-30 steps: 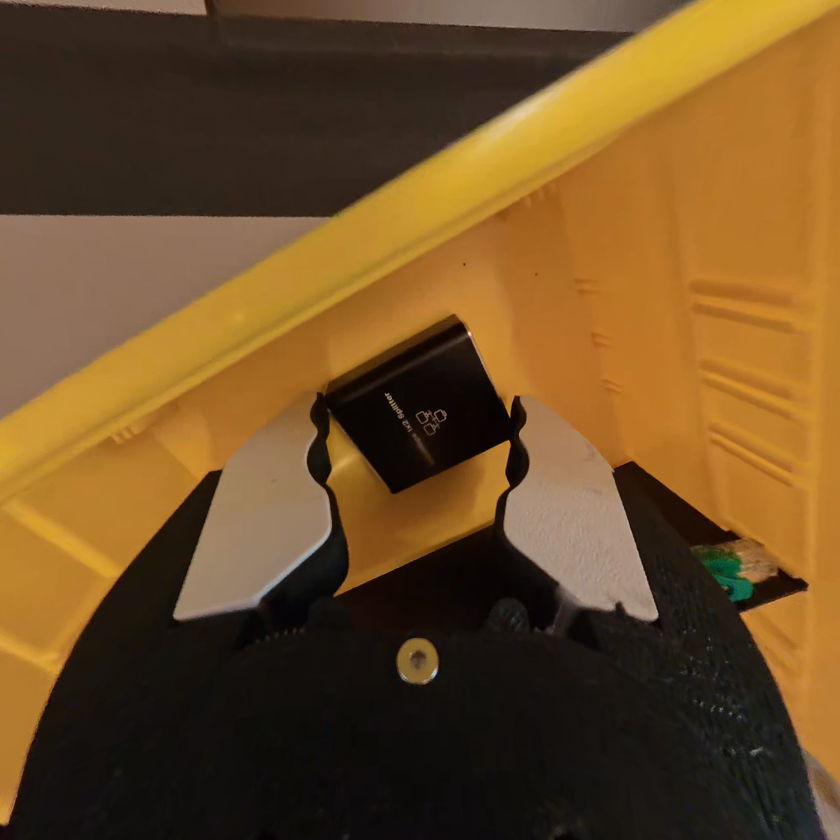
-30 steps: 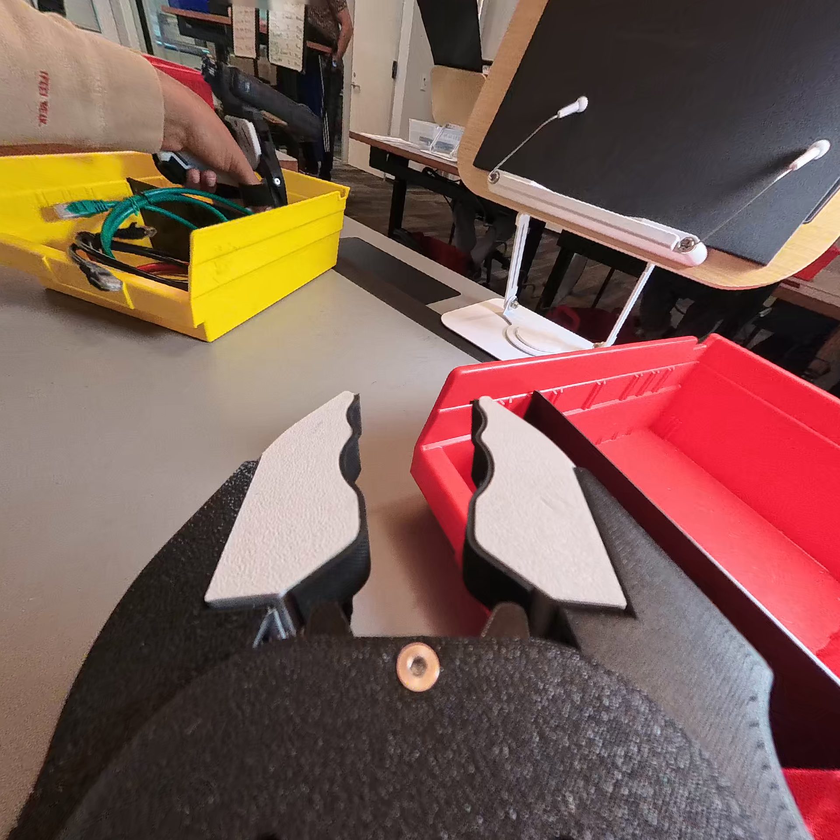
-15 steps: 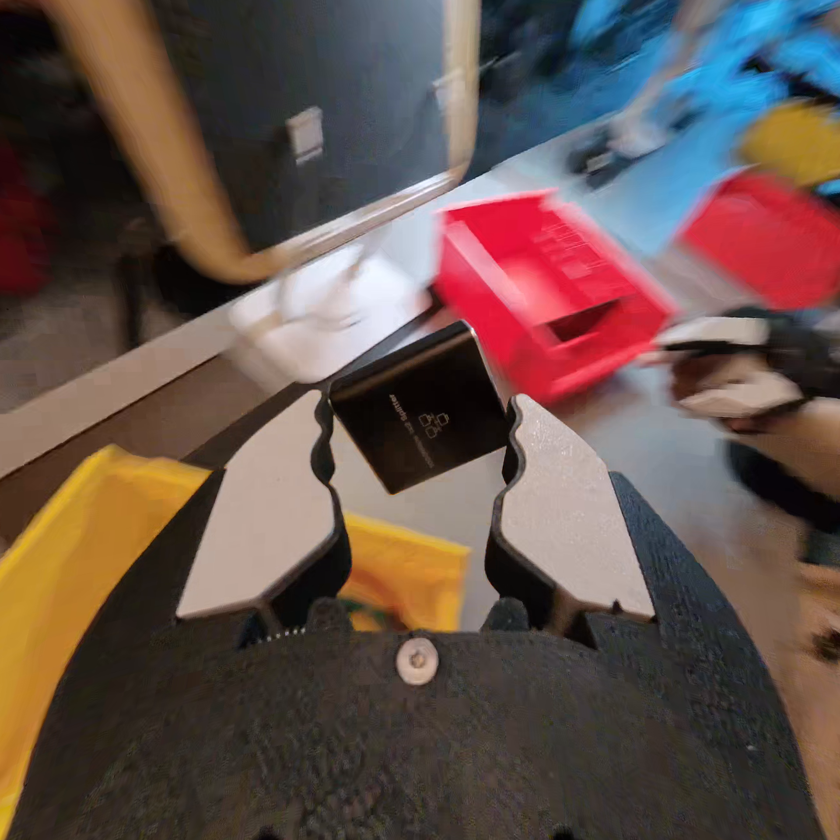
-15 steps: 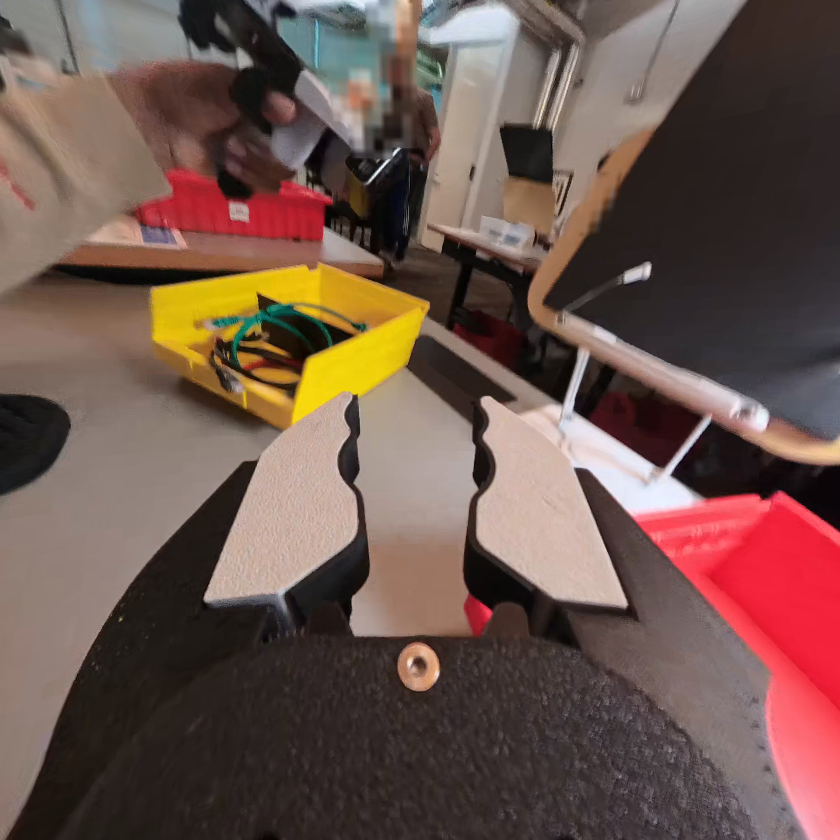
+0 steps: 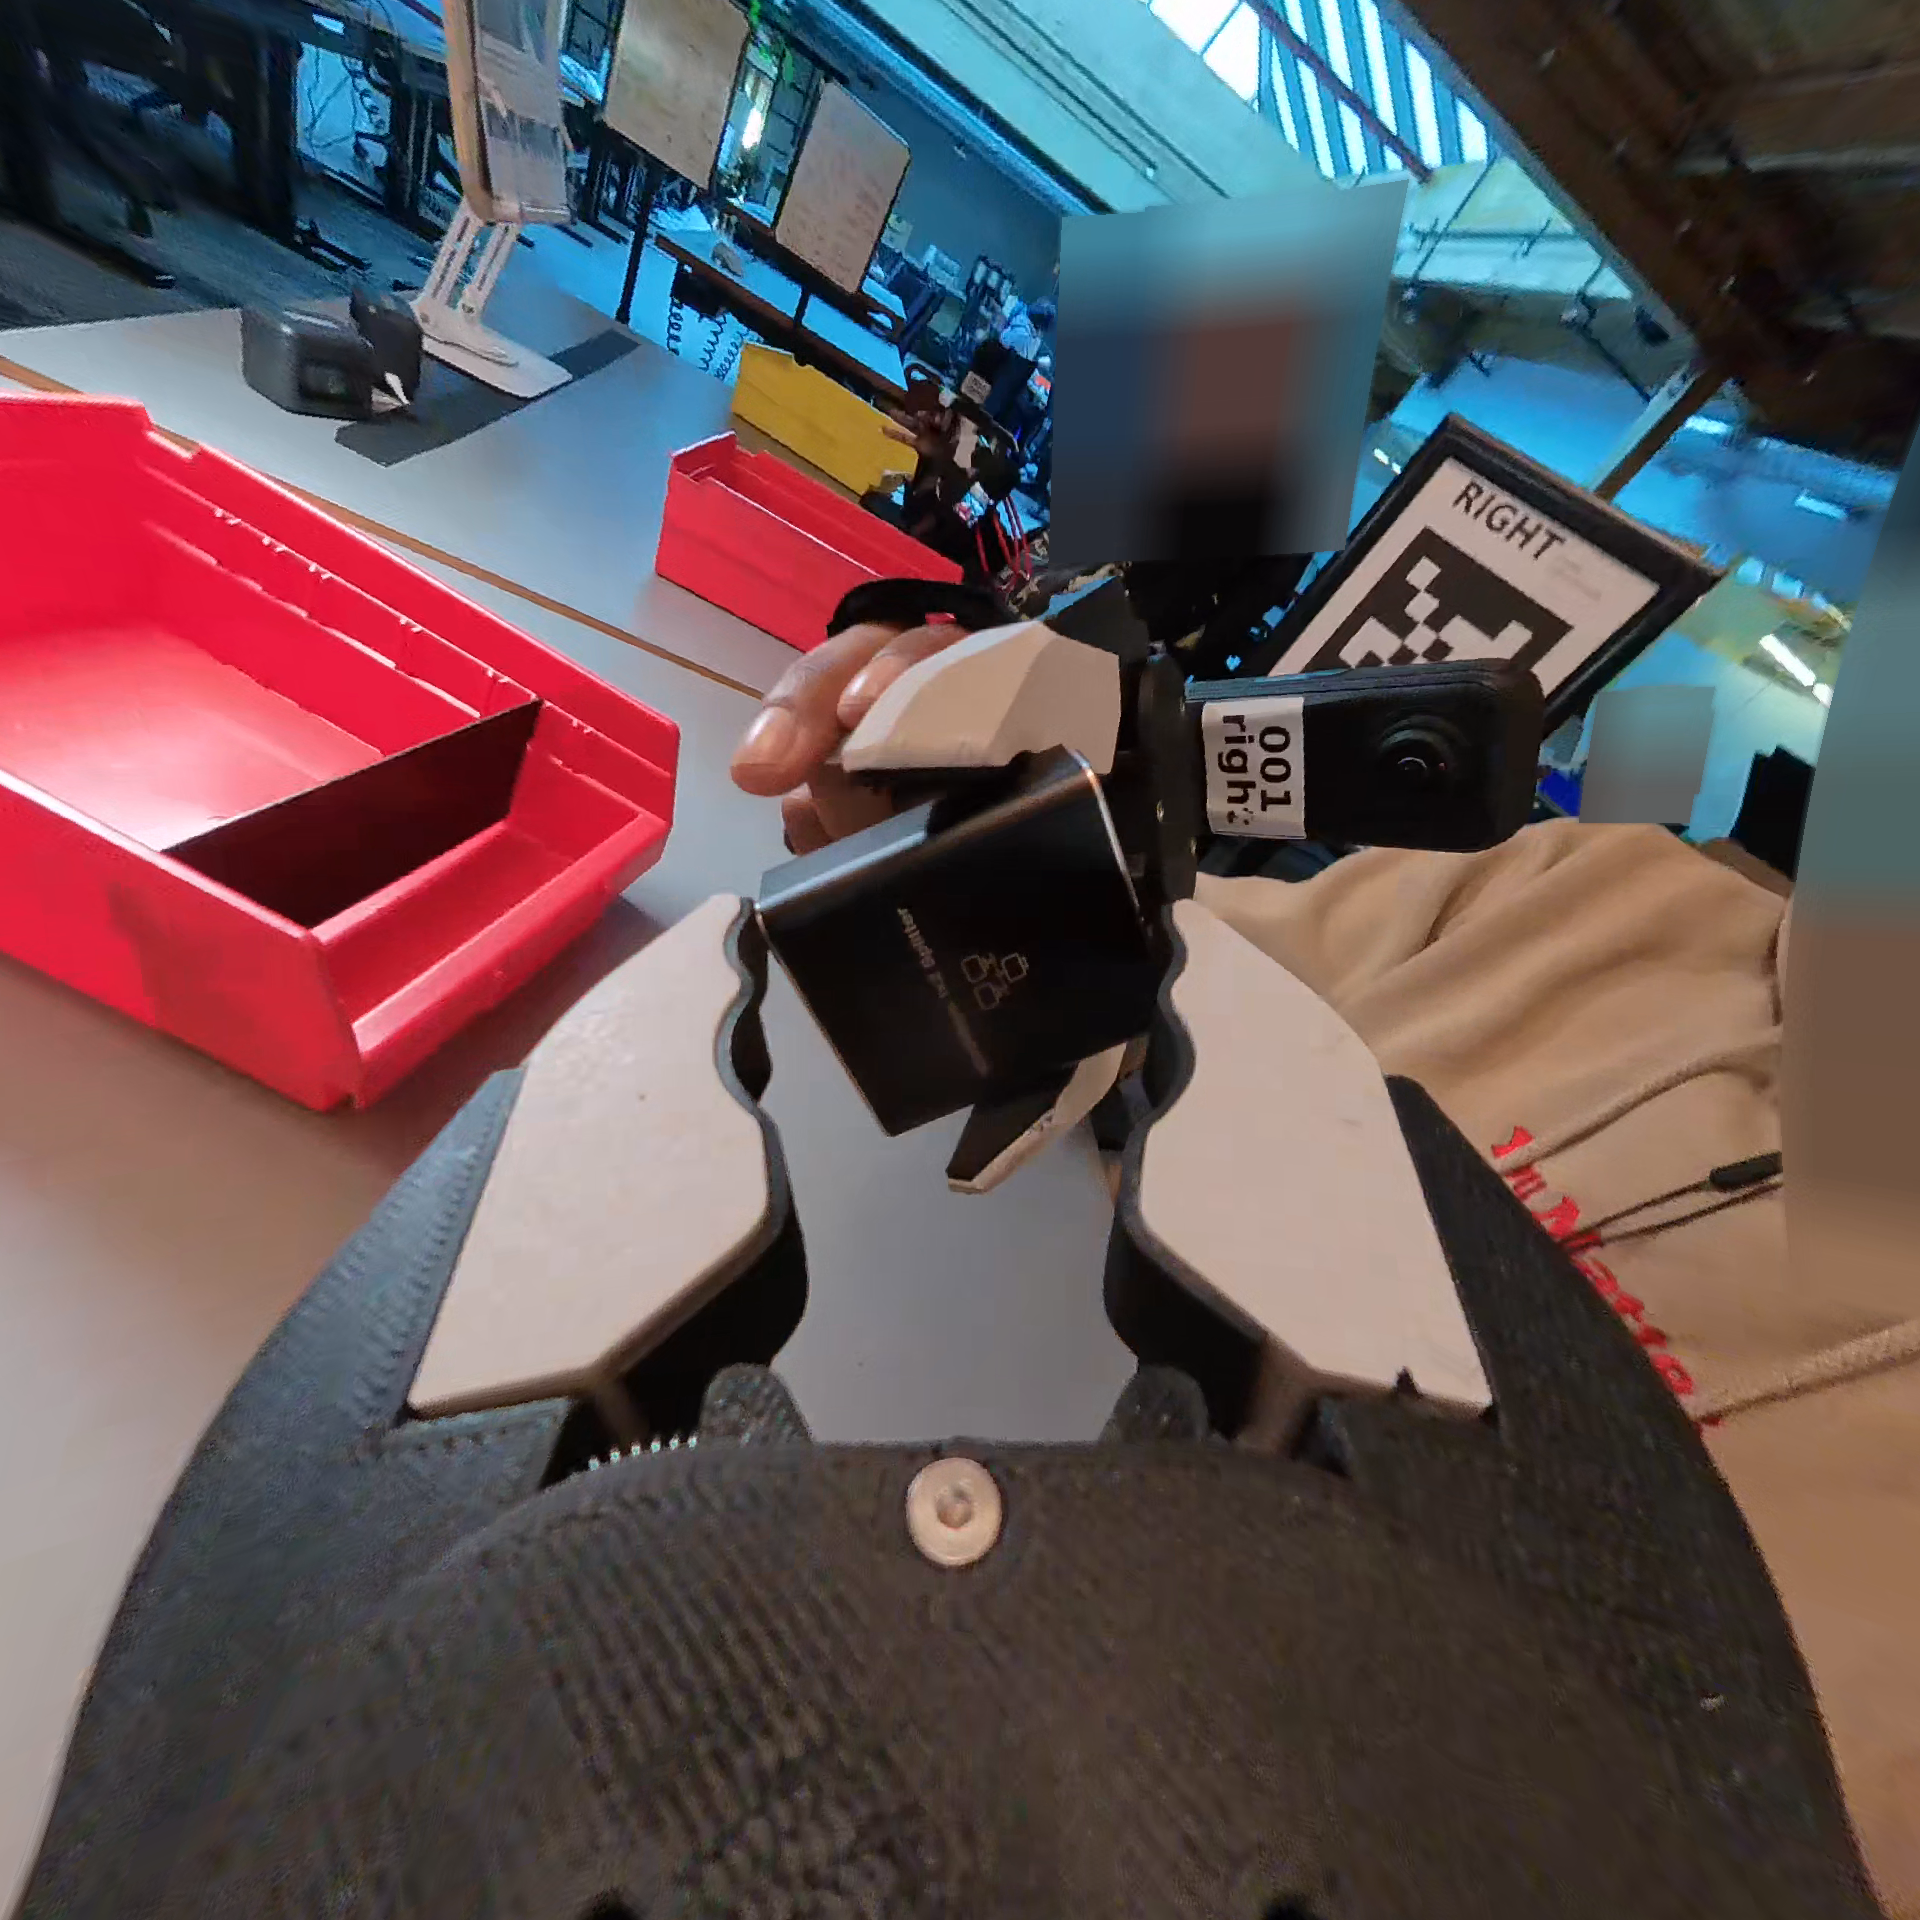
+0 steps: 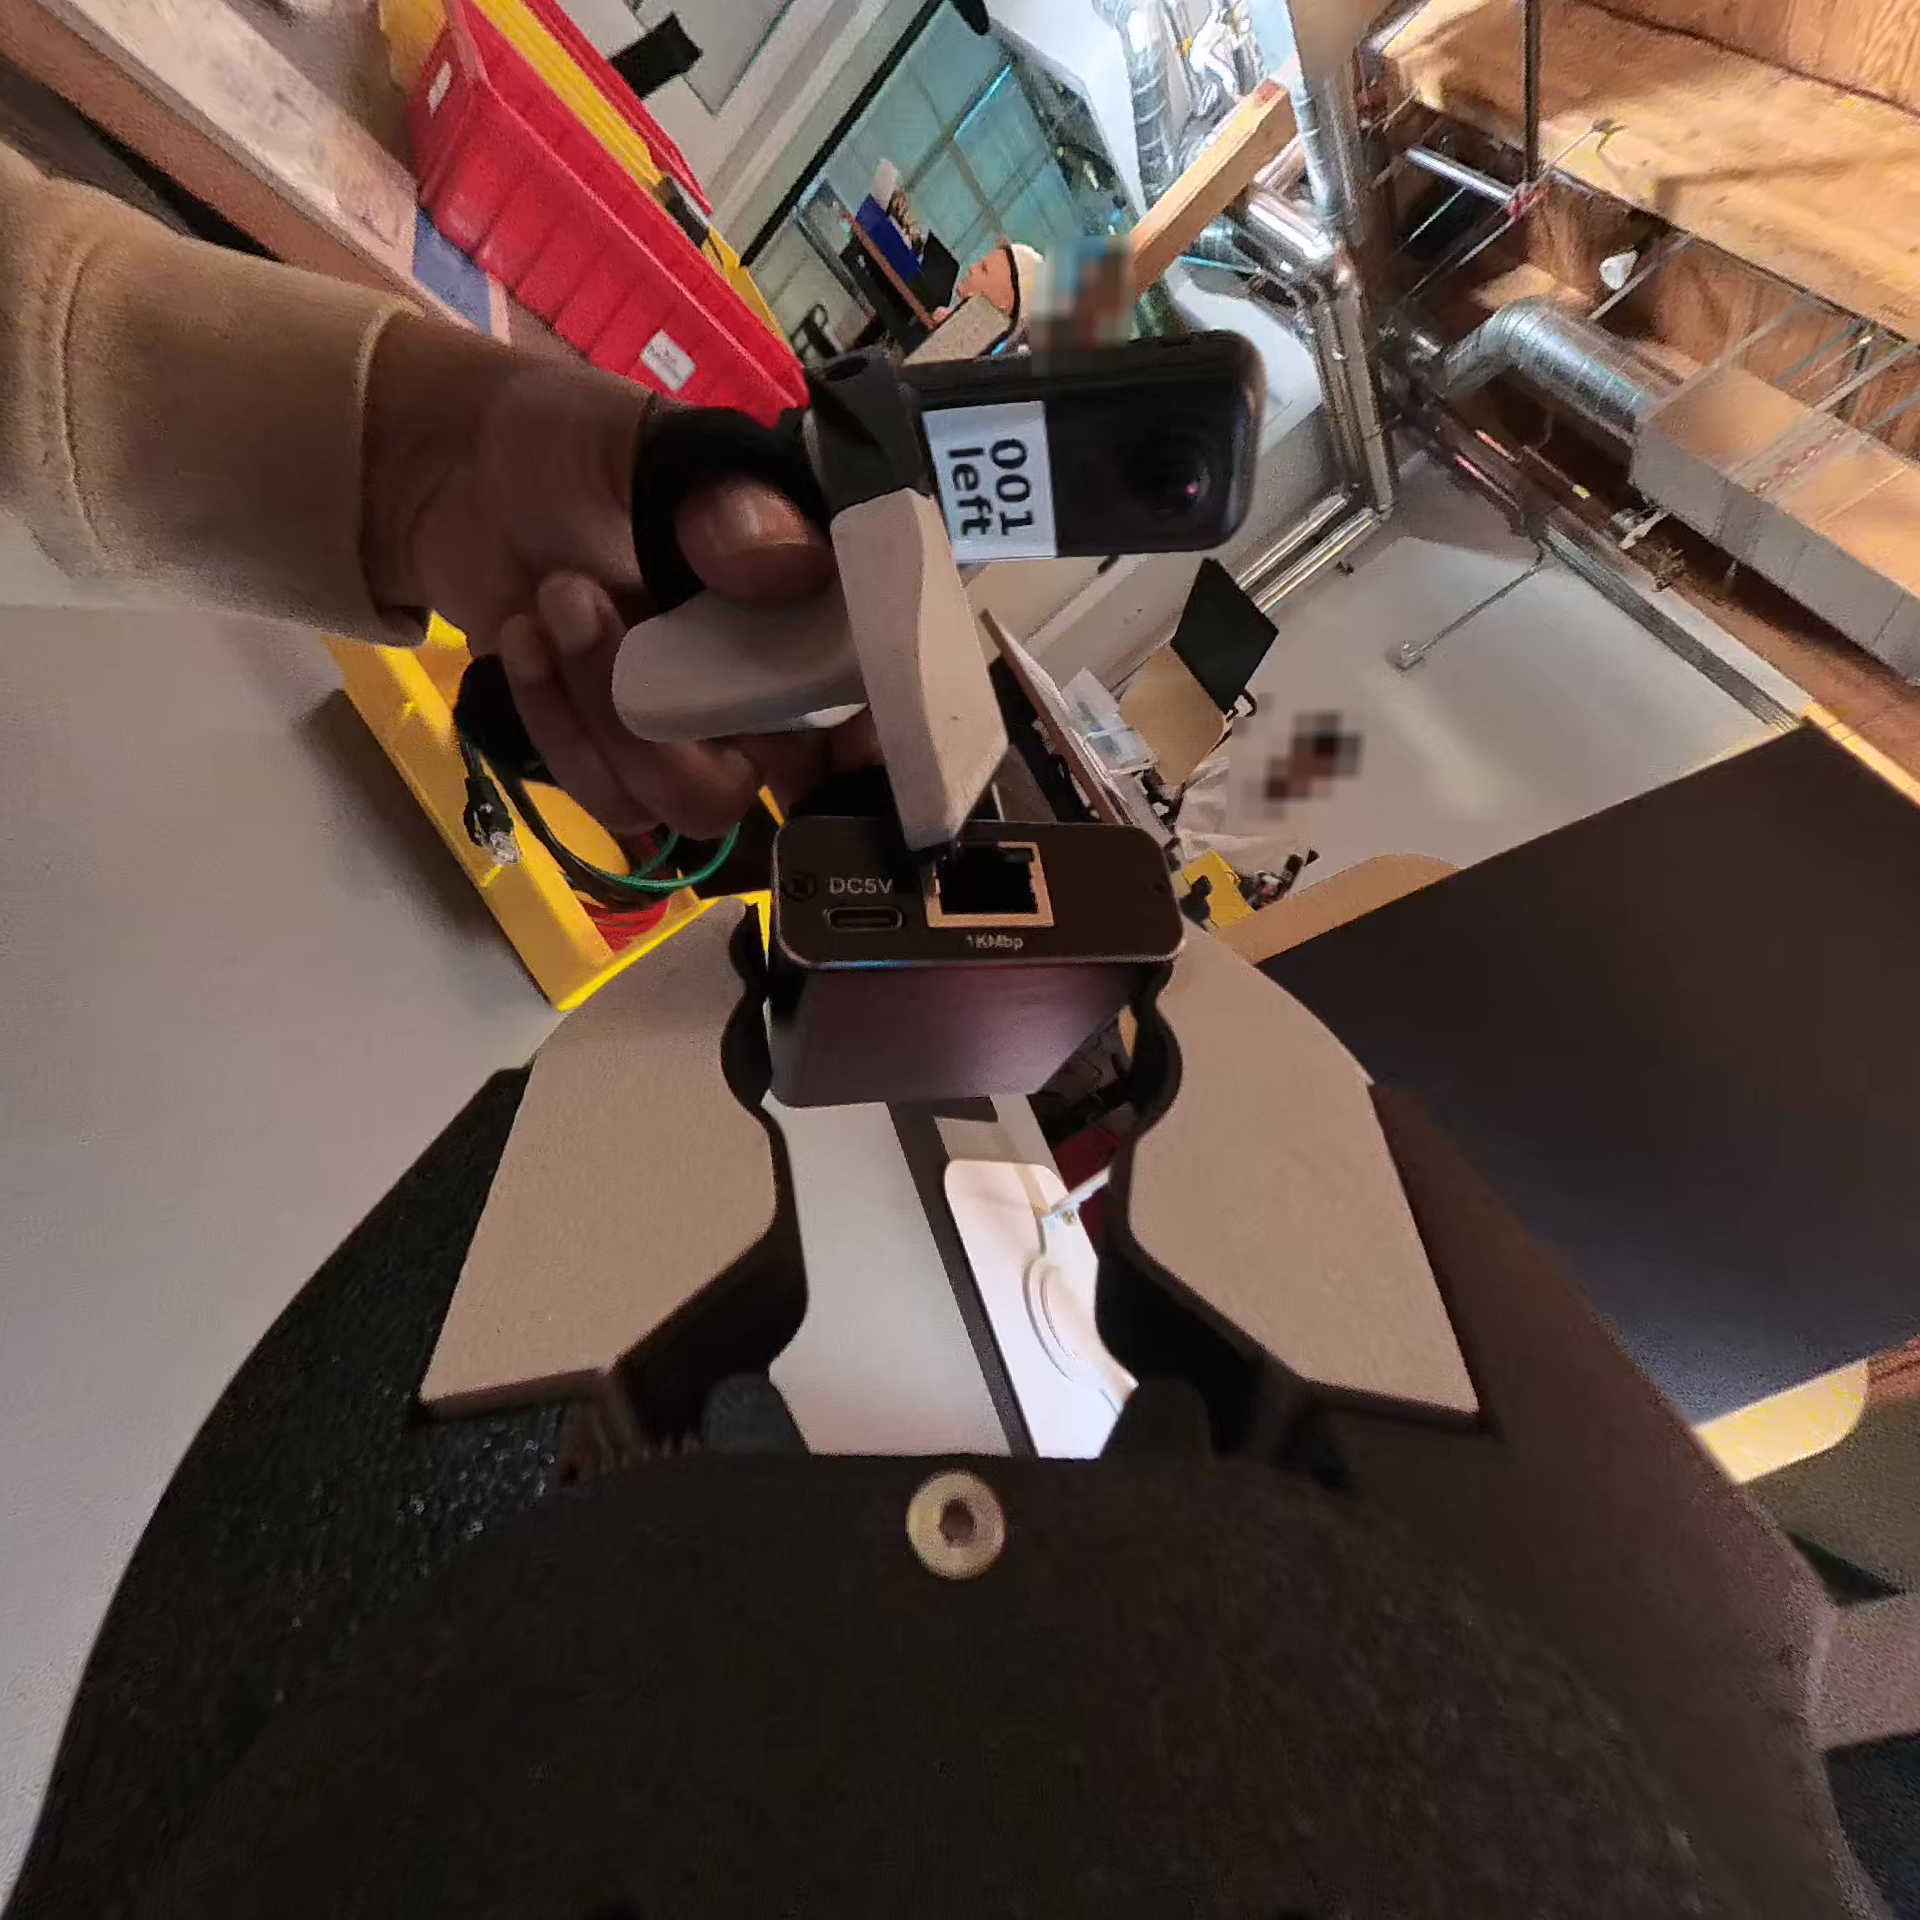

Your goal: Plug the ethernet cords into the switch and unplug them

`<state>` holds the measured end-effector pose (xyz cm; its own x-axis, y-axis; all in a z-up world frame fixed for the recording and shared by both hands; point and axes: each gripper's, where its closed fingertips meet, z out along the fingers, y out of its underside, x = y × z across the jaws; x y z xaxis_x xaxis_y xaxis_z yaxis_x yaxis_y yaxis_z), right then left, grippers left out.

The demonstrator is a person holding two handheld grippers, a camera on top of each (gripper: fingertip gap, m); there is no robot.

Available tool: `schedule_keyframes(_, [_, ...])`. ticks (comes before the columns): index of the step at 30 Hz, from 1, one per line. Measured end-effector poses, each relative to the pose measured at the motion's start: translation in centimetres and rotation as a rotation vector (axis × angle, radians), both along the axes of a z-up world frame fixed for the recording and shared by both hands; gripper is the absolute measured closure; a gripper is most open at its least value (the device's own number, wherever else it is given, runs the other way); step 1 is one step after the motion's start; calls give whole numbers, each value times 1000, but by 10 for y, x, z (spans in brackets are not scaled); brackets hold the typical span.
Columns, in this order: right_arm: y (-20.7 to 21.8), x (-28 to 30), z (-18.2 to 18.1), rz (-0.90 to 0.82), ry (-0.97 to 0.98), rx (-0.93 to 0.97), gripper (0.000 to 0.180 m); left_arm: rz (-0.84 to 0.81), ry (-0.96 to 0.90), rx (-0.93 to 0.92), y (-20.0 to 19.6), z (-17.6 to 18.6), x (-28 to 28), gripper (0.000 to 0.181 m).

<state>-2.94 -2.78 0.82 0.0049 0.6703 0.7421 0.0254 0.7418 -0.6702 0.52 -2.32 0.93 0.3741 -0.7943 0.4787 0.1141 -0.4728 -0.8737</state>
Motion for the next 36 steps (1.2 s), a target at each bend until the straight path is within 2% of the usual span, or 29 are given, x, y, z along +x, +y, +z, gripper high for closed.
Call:
schedule_keyframes(3, [4, 4, 6, 57, 55, -119, 113, 63, 12, 84, 4, 7, -3, 108])
schedule_keyframes(6, [8, 15, 25, 191, 132, -402, 113, 139, 101, 237, 0, 16, -14, 108])
schedule_keyframes(10, [20, 31, 51, 379, 223, -827, 113, 243, 283, 413, -1, 19, -14, 112])
schedule_keyframes(15, [32, 41, 66, 568, 283, -1237, 114, 484, 609, 761, 11, 28, 0, 116])
schedule_keyframes(18, [27, 36, 63, 609, 249, -1355, 114, 627, 791, 944, 15, 33, -2, 120])
schedule_keyframes(22, [13, 22, 49, 618, 180, -1458, 113, 643, 833, 1020, 13, 31, 6, 130])
schedule_keyframes(23, [10, 19, 47, 622, 168, -1477, 114, 645, 860, 1025, 15, 28, 5, 132])
schedule_keyframes(25, [6, 15, 44, 626, 146, -1498, 113, 630, 908, 1064, 15, 24, 4, 149])
schedule_keyframes(27, [0, 16, 43, 650, 78, -1461, 114, 609, 908, 1072, 11, 25, 1, 150])
schedule_keyframes(30, [-12, 24, 34, 667, -85, -1194, 116, 499, 705, 958, -4, 35, -1, 154])
schedule_keyframes(31, [-9, 26, 30, 614, -95, -1079, 109, 454, 630, 898, -9, 38, -3, 155])
schedule_keyframes(33, [-6, 32, 28, 534, -76, -881, 106, 363, 508, 778, -16, 38, -7, 156])
schedule_keyframes(36, [-12, 36, 26, 479, -108, -736, 114, 228, 389, 623, -21, 29, -4, 156])
